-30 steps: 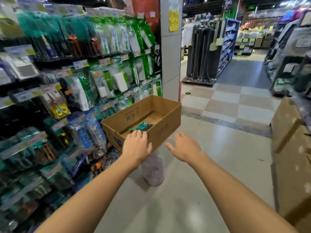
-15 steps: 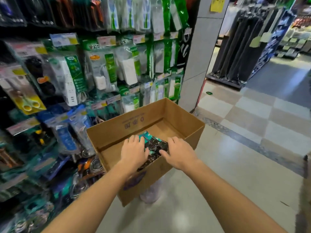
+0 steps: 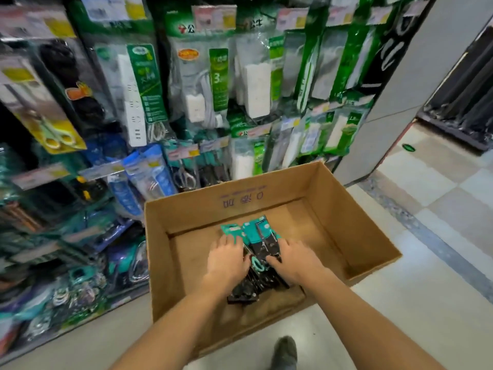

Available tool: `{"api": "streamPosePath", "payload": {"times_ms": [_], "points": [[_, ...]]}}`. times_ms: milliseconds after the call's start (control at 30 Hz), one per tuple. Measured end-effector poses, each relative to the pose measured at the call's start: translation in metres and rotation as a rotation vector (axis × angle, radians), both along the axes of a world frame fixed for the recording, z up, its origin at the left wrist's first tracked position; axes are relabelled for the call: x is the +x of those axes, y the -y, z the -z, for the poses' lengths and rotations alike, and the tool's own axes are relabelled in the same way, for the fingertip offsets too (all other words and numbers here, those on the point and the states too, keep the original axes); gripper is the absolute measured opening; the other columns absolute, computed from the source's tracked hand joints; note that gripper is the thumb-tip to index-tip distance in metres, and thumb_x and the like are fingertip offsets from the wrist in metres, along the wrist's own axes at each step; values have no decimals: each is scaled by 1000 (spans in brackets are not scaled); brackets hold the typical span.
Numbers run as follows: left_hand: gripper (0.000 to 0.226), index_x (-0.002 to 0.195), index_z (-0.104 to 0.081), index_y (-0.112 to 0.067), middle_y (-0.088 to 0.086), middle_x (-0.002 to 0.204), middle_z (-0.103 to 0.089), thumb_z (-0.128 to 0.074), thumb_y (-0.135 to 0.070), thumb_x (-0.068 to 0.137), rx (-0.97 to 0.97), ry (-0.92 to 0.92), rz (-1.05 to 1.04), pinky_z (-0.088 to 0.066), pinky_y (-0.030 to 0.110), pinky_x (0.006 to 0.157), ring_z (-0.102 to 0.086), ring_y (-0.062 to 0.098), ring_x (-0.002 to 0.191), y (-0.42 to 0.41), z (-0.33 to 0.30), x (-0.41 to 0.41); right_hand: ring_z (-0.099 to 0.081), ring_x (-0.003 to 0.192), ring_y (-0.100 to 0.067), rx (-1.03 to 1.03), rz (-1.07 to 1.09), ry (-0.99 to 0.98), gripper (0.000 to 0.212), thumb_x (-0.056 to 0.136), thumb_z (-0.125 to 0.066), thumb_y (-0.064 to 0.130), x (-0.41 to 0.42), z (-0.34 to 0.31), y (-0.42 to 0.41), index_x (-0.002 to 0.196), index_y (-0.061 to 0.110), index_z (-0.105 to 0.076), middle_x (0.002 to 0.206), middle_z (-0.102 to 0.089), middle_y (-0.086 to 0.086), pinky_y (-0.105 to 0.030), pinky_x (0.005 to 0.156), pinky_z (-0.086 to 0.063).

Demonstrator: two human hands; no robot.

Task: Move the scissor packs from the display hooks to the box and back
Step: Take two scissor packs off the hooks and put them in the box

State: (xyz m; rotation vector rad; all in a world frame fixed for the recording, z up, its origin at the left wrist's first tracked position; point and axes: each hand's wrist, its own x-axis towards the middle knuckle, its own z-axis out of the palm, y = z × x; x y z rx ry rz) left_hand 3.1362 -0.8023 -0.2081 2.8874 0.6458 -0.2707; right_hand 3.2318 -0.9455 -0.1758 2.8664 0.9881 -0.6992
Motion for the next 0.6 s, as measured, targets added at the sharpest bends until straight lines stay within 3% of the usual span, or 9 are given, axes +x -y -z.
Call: {"api": "streamPosePath", "payload": {"times_ms": [133,267,467,600], "points": [[55,142,-37,-11,12,144,-44,-36,-45,98,-34,-92,-58,-33,43,109,-40,29,133,-3,18,16,-45,127,-31,-12,-34,-92,62,93,-41,55,34,28,-15,139,14,-37,140,-47,-12,-45,104,-40],[58,148,-32,-13,10,149,-41,-35,-46,99,-94,-185,-147,-30,45,115,-36,28,138,-1,30,36,-45,130,-32,-57,-114,-162,64,95,-41,53,67,48,-26,144,14,-30,146,-40,-14,-46,106,-41],[61,148,-33,-15,10,148,-41,-38,-50,98,-107,-296,-277,-33,43,112,-38,28,136,9,47,63,-48,123,-25,-41,-155,-238,55,93,-50,51,99,82,-41,134,18,-36,136,-46,-8,-42,101,-46],[63,147,-31,-18,9,148,-39,-40,-54,97,-178,-321,-398,-38,43,107,-40,28,134,18,62,75,-37,134,-28,-64,-123,-255,71,83,-61,59,113,98,-44,139,24,-34,144,-38,-8,-42,107,-38]]}}
